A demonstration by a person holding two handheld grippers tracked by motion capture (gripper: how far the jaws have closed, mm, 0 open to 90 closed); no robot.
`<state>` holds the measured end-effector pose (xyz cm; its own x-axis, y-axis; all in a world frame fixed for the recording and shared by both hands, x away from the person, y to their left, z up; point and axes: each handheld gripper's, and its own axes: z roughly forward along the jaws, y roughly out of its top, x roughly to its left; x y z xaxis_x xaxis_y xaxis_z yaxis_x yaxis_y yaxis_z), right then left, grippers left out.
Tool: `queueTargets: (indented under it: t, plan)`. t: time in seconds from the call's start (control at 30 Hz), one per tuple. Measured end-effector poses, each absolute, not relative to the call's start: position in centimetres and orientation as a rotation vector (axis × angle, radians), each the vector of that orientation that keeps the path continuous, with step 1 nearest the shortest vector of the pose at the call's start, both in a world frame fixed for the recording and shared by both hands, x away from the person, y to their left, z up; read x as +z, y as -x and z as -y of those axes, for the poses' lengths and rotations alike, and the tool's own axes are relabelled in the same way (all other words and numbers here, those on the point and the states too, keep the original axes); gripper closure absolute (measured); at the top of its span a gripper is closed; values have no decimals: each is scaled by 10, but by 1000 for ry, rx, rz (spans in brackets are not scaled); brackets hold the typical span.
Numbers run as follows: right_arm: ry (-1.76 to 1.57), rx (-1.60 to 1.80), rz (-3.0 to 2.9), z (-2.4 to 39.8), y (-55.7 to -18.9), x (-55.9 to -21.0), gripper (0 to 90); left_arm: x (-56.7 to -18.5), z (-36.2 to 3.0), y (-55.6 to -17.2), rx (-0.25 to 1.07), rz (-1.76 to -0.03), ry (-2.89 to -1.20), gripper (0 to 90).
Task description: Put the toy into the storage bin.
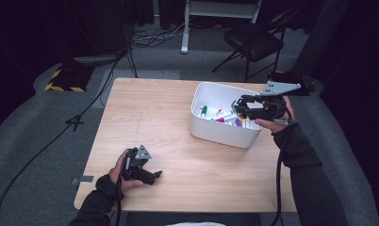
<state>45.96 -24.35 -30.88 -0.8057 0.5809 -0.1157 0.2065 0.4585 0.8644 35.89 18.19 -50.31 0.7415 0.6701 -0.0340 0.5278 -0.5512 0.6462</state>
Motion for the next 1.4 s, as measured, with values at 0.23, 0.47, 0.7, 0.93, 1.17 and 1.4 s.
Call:
queueTargets:
  t: [0.23,0.47,0.7,0.93,1.17,1.4]
  plan:
    - [-710,1260,-2330,243,-474,-316,489,-503,-182,-359,285,-898,-2289,2]
    - [-727,1199,-2371,240,-491,-328,488,-503,-182,-359,285,-898,-2289,2]
    - [-765,1109,-2434,238,-504,-340,488,-503,-182,-359,285,-898,-2289,2]
    - [-791,944,-2546,238,-513,-349,488,-503,-182,-359,285,-898,-2289,2]
    - [-742,784,-2664,243,-517,-355,487,-503,-182,-359,285,-898,-2289,2]
    - [-732,696,-2720,252,-516,-356,487,-503,-182,-359,285,-898,-2289,2]
